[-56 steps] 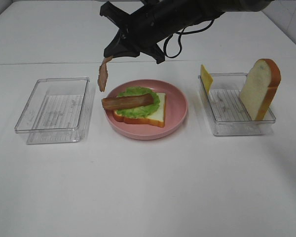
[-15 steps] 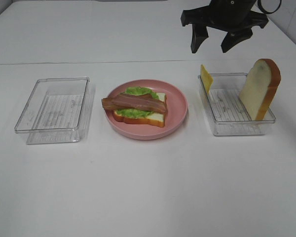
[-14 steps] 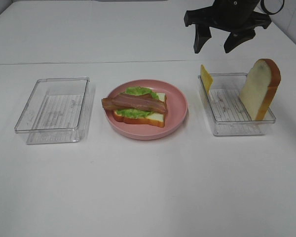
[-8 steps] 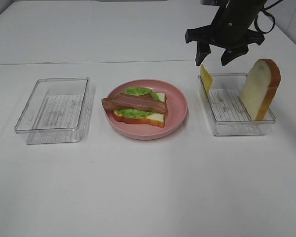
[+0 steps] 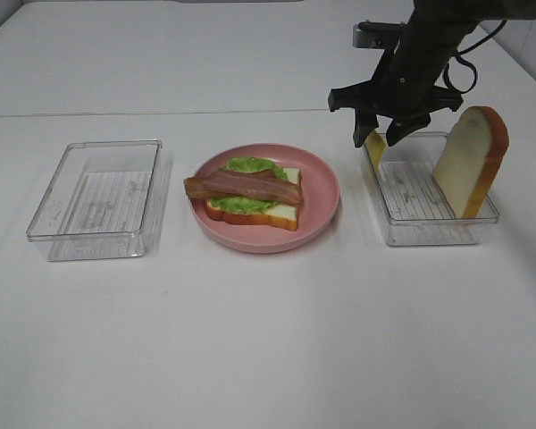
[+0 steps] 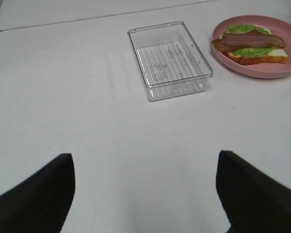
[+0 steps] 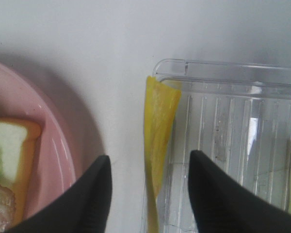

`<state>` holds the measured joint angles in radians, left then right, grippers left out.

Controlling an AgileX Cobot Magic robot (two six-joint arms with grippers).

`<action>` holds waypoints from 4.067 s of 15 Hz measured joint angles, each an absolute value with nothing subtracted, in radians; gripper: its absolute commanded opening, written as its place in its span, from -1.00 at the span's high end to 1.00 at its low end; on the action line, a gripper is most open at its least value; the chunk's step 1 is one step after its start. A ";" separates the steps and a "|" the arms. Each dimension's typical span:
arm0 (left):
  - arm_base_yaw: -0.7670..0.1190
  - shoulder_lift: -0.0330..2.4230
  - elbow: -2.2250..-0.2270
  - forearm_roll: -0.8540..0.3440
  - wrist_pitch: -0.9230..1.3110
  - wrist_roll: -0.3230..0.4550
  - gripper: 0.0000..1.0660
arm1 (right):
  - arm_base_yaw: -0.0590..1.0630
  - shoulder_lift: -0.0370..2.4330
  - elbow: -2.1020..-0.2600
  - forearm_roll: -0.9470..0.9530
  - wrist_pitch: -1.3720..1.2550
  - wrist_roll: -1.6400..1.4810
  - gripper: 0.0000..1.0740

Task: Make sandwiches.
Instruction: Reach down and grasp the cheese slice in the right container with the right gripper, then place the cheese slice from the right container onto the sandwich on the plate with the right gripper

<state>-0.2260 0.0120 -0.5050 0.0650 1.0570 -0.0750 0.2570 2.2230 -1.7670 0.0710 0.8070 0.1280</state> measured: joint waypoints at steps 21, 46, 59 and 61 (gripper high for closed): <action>-0.226 0.012 -0.505 0.065 1.057 -0.075 -0.43 | 0.347 2.022 -1.707 0.687 0.911 -0.212 1.00; -0.226 0.012 -0.505 0.065 1.057 -0.075 -0.43 | 0.419 2.177 -1.701 0.419 0.708 0.000 -0.37; -0.226 0.012 -0.505 0.065 1.057 -0.075 -0.43 | 0.419 2.177 -1.701 0.569 0.732 -0.083 -0.04; -0.226 0.012 -0.505 0.065 1.057 -0.075 -0.43 | 0.419 2.177 -1.701 0.584 0.732 -0.084 0.07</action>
<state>-0.2260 0.0120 -0.5050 0.0650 1.0570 -0.0750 0.4190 2.1770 -1.7010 0.5840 0.7320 -0.0840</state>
